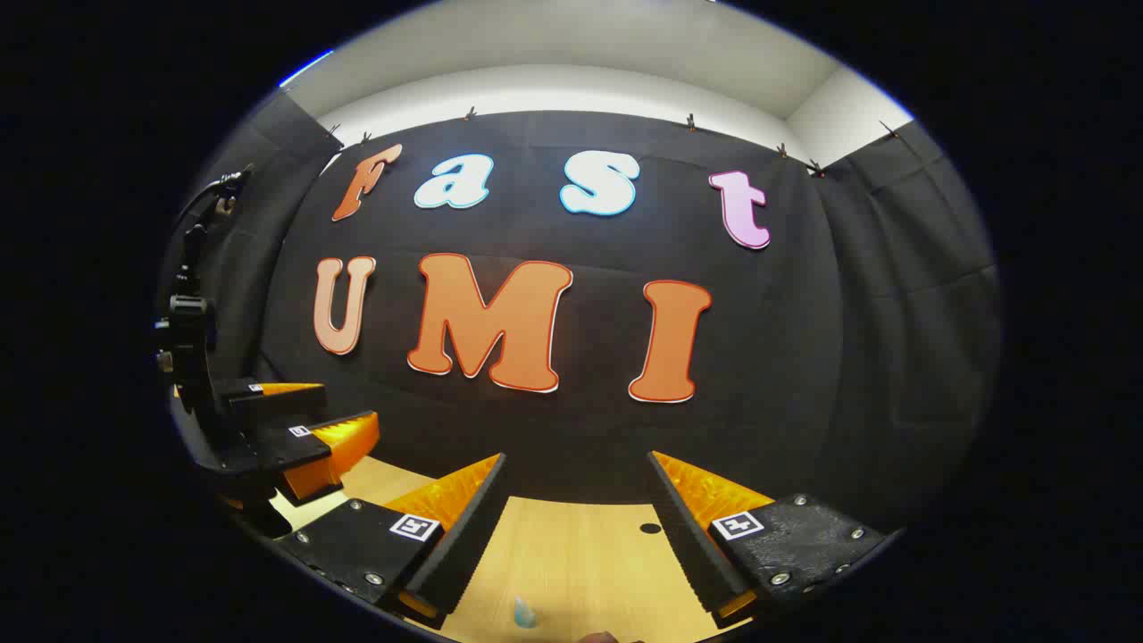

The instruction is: First open the suitcase, pack the skin care products into it, and then close the suitcase.

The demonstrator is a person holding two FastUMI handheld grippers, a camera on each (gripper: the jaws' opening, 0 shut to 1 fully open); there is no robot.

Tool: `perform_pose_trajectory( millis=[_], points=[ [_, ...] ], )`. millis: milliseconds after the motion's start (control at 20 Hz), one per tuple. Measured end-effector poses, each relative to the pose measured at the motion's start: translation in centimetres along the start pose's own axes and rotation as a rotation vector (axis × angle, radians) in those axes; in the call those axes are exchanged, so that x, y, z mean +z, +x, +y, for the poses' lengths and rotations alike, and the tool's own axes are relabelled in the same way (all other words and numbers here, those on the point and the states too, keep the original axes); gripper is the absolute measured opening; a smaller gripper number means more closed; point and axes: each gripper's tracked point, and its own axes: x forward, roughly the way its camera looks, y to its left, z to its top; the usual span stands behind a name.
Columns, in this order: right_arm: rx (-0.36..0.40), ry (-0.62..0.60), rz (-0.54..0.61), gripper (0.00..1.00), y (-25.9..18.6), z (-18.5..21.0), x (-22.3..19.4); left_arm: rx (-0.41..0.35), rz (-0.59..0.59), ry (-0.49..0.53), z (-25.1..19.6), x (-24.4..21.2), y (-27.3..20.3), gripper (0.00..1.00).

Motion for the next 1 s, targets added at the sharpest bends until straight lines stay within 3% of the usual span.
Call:
perform_pose_trajectory(
  millis=[150,200,250,600,850,1000],
  points=[
    [-0.014,0.024,0.018,0.99,-1.2,0.0,-0.7,0.003,0.016,-0.035,0.6,-0.4,-0.9,0.98],
    [-0.015,0.027,0.025,0.95,-1.6,0.0,-1.1,0.011,0.016,-0.032,1.0,-0.5,-1.2,0.98],
    [-0.002,0.025,0.023,0.99,-2.0,0.3,-1.3,0.023,0.019,-0.026,1.3,-0.5,-1.5,0.98],
    [0.123,0.030,0.053,0.95,-2.4,2.3,-3.1,0.090,0.012,-0.109,2.9,-0.1,-3.8,1.00],
    [0.198,0.035,0.053,0.95,-2.1,2.6,-3.9,0.207,-0.004,0.012,4.3,0.5,-5.8,0.98],
    [0.222,0.057,0.068,0.95,-2.0,2.8,-4.6,0.213,0.000,0.033,3.9,0.2,-6.3,0.98]
  ],
)
